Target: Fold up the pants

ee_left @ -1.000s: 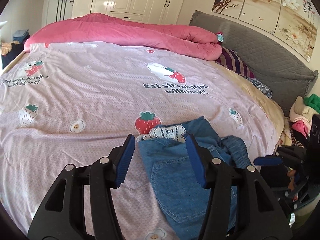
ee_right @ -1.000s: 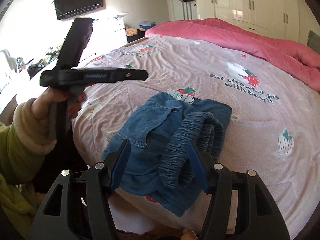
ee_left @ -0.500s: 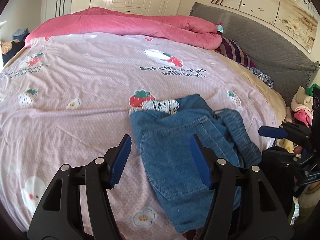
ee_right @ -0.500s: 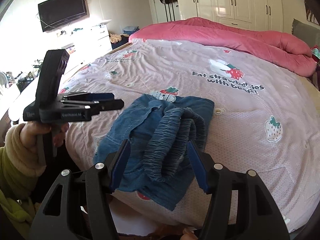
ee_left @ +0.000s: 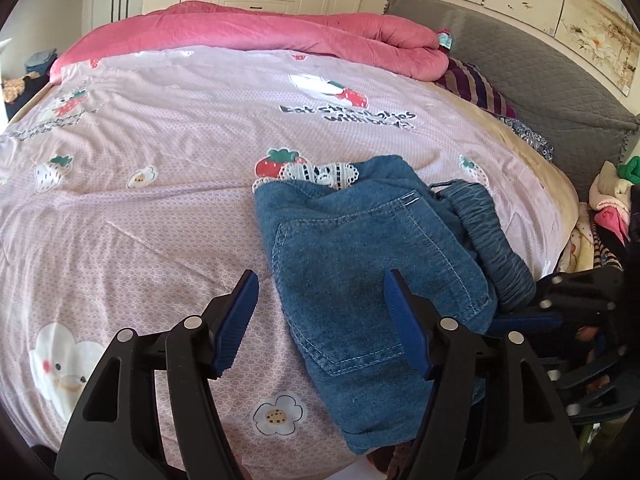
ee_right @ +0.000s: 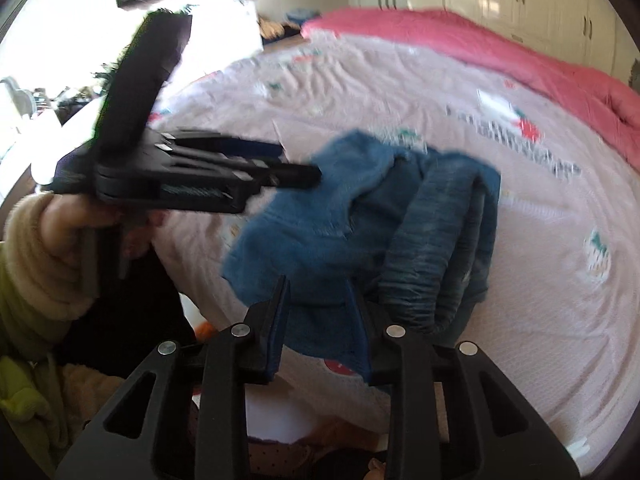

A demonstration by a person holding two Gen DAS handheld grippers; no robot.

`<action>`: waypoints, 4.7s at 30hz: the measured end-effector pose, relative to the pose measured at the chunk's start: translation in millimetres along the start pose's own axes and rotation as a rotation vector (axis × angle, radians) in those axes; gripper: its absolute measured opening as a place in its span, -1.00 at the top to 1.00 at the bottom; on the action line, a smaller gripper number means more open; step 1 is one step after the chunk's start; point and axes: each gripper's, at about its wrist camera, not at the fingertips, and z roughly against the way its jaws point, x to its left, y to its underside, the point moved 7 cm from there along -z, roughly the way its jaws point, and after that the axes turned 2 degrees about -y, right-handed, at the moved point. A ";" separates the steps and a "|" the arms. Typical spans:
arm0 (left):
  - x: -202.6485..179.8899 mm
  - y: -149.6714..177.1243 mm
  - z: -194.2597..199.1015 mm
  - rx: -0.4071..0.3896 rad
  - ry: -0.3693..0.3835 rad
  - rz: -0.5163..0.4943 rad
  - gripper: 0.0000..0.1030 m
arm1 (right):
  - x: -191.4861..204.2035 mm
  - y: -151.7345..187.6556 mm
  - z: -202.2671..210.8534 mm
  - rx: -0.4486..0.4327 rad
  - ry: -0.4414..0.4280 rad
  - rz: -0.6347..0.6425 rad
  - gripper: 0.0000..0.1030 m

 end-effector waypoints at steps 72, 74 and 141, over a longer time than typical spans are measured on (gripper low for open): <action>-9.8 16.7 -37.0 0.087 0.078 0.022 -0.14 | -127.1 -46.2 -40.0 -0.127 -0.205 -0.479 0.10; -11.9 15.3 -36.5 0.080 0.071 0.002 0.07 | -125.2 -47.4 -36.8 -0.145 -0.197 -0.467 0.13; 88.2 -33.4 -7.6 -0.054 -0.167 0.149 -0.39 | -116.8 -134.7 -57.8 -0.281 0.111 -0.310 -0.75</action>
